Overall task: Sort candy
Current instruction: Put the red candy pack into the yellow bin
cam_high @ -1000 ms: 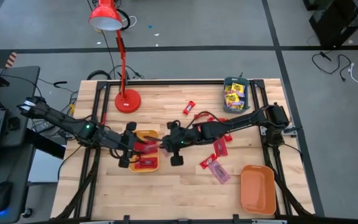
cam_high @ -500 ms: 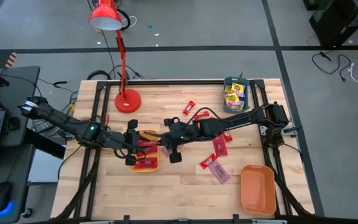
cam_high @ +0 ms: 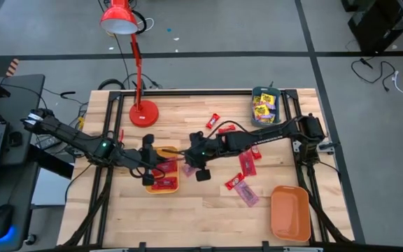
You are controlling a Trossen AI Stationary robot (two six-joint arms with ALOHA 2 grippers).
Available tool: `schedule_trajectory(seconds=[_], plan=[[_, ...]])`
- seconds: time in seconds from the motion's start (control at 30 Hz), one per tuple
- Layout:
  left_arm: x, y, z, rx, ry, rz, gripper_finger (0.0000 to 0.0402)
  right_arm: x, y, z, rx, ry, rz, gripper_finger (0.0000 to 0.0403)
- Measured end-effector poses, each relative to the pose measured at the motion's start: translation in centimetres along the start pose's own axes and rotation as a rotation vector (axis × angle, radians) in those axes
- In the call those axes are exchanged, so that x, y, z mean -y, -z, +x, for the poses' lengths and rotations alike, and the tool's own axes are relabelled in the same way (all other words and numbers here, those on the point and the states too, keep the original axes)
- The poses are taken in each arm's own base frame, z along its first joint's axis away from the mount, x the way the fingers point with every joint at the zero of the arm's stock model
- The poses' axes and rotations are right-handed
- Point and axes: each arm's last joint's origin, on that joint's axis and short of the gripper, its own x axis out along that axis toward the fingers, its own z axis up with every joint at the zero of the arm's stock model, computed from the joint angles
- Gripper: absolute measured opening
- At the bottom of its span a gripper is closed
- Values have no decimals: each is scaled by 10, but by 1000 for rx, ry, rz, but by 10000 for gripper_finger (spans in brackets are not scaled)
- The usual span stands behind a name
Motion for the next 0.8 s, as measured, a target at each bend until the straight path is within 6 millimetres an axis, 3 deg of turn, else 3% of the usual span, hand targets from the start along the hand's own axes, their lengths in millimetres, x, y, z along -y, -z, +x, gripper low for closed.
schedule_trajectory(seconds=[0.13,0.4,0.63,0.8], plan=[[-1,1,-3,-14,-2,-76,1,14,10,0,-85,18,45,91],[-5,-19,-23,-23,76,-194,0,38,33,0,-206,44,109,87],[-8,-5,-35,-282,137,-372,0,50,53,-7,-269,62,162,86],[-6,-6,-35,-318,213,-459,0,56,62,-18,-235,85,184,80]])
